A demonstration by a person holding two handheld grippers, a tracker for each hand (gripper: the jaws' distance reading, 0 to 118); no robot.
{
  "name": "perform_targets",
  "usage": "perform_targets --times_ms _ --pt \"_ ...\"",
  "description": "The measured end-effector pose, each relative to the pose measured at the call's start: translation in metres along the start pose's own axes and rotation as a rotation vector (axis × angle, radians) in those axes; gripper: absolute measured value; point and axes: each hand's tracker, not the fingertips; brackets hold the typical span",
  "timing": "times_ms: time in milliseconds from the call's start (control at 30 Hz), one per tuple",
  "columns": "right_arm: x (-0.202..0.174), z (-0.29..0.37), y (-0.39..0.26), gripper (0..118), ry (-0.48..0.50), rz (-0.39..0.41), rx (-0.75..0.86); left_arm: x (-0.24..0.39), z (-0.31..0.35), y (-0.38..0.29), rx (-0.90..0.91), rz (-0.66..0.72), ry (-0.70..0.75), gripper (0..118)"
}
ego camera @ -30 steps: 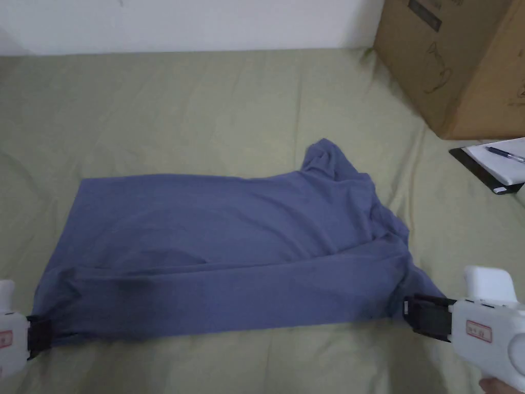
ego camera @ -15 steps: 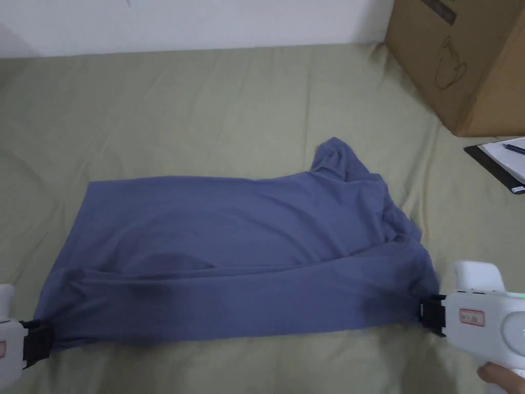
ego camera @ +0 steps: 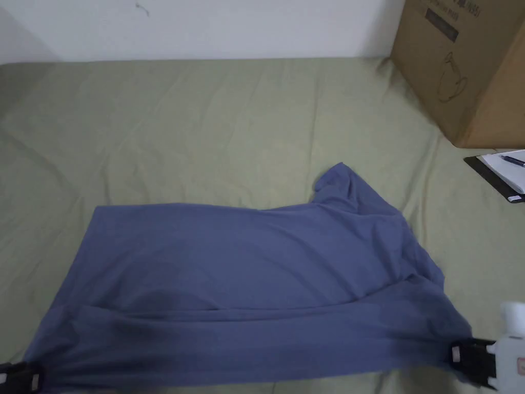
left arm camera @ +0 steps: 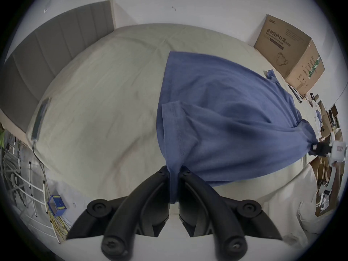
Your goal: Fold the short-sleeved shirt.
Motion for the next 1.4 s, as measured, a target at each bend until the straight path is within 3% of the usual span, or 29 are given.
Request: perform_targets --times_ms 33,67,100,133,167,200,233,300,367,433,467,500,633,900,1133,1167,1200,1233,1267,1400 --pt "-0.001 -0.006 -0.006 3 -0.015 0.0 -0.02 -0.002 -0.005 -0.005 -0.013 0.021 -0.009 12" --pt "-0.002 -0.011 -0.01 3 -0.019 -0.003 -0.019 -0.001 -0.008 -0.007 -0.02 0.026 0.006 24" --pt "-0.001 -0.013 -0.013 13 -0.016 -0.012 -0.019 -0.001 -0.009 -0.008 -0.016 0.023 0.032 54" --pt "0.0 -0.013 -0.012 34 -0.007 -0.029 -0.019 -0.002 -0.008 -0.009 -0.005 0.003 0.053 77" --pt "-0.002 -0.012 -0.01 56 -0.027 -0.027 -0.028 -0.005 -0.007 -0.009 0.001 -0.003 0.059 92" --pt "-0.002 -0.009 -0.007 86 -0.067 -0.003 -0.016 -0.007 -0.002 -0.007 0.01 0.01 0.063 96" --pt "-0.002 -0.005 -0.004 94 -0.083 0.028 0.014 -0.008 0.005 -0.005 0.023 0.031 0.064 96" --pt "-0.002 0.007 0.004 92 -0.083 0.039 0.052 -0.013 0.018 0.003 0.074 0.102 0.035 96" --pt "-0.003 0.017 0.017 89 -0.08 0.031 0.064 -0.013 0.03 0.014 0.122 0.165 0.001 90" --pt "-0.007 0.026 0.031 51 -0.064 0.032 0.103 -0.008 0.039 0.026 0.189 0.203 -0.039 48" --pt "-0.008 0.028 0.038 24 -0.05 0.041 0.123 -0.004 0.041 0.032 0.214 0.192 -0.051 23" --pt "-0.01 0.03 0.046 0 -0.043 0.043 0.143 0.002 0.041 0.039 0.215 0.18 -0.051 8" --pt "-0.015 0.018 0.084 0 -0.005 0.018 0.172 0.025 0.024 0.068 0.221 0.088 -0.044 0" --pt "-0.032 -0.04 0.186 0 0.034 0.12 0.174 0.053 -0.017 0.109 0.179 0.032 -0.046 0" --pt "-0.042 -0.108 0.26 0 0.065 0.132 0.132 0.058 -0.049 0.127 0.133 0.025 -0.039 0" --pt "-0.042 -0.118 0.266 10 0.057 0.13 0.127 0.057 -0.052 0.129 0.129 0.028 -0.038 0" --pt "-0.041 -0.129 0.272 42 0.029 0.111 0.11 0.057 -0.055 0.13 0.122 0.029 -0.037 0" --pt "-0.04 -0.141 0.277 65 0.015 0.093 0.087 0.056 -0.058 0.13 0.117 0.025 -0.038 0" --pt "-0.039 -0.151 0.281 72 0.015 0.079 0.058 0.056 -0.061 0.131 0.108 0.019 -0.035 0" --pt "-0.042 -0.171 0.28 70 0.033 0.096 -0.001 0.054 -0.072 0.133 0.069 0.009 -0.001 0"
